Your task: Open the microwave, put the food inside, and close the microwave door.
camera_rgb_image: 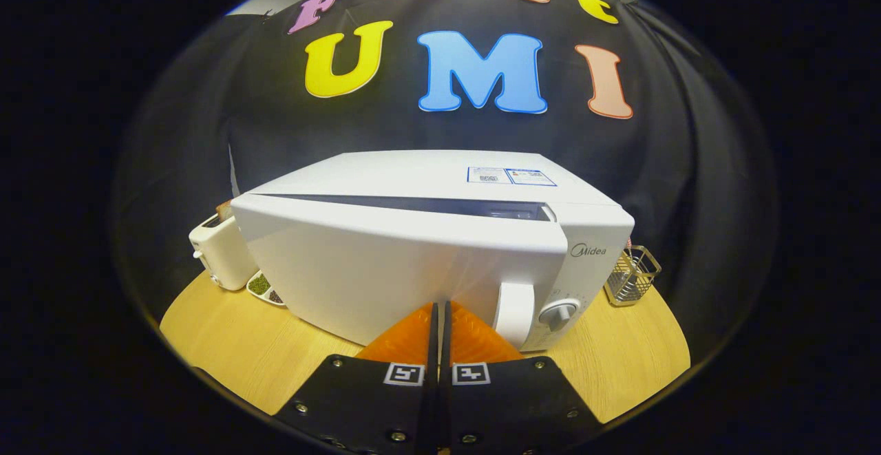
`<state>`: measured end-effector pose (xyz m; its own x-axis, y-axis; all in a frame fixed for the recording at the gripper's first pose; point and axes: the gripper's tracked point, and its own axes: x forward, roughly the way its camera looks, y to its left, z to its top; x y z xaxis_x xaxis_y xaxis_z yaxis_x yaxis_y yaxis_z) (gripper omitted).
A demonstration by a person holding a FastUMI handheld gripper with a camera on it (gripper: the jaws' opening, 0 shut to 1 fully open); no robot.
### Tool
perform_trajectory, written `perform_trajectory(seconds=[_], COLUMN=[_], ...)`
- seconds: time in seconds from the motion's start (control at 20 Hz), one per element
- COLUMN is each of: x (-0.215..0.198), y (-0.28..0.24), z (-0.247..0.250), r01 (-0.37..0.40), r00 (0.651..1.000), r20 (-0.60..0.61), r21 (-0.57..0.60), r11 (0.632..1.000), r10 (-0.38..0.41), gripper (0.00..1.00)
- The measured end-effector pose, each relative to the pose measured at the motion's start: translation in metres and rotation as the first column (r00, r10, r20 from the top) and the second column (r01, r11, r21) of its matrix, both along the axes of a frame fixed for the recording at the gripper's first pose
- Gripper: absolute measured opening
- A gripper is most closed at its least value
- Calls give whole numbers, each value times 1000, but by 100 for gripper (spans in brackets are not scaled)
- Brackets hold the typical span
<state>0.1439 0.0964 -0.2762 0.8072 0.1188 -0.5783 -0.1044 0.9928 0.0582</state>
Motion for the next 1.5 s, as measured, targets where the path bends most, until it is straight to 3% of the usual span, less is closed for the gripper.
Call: perform_trajectory(seconds=[0.2, 0.35, 0.6, 0.9, 1.5], x=[11, 12, 22, 19, -54], y=[-2, -5, -6, -3, -11], z=[-2, -2, -5, 3, 98], r01=[39, 26, 39, 7, 48], r00=[999, 999, 999, 999, 981], r20=[-6, 33, 17, 50, 189], r21=[10, -50, -15, -90, -67], r11=[999, 998, 999, 996, 997], r10=[-39, -25, -38, -3, -34], gripper=[1, 1, 1, 1, 1])
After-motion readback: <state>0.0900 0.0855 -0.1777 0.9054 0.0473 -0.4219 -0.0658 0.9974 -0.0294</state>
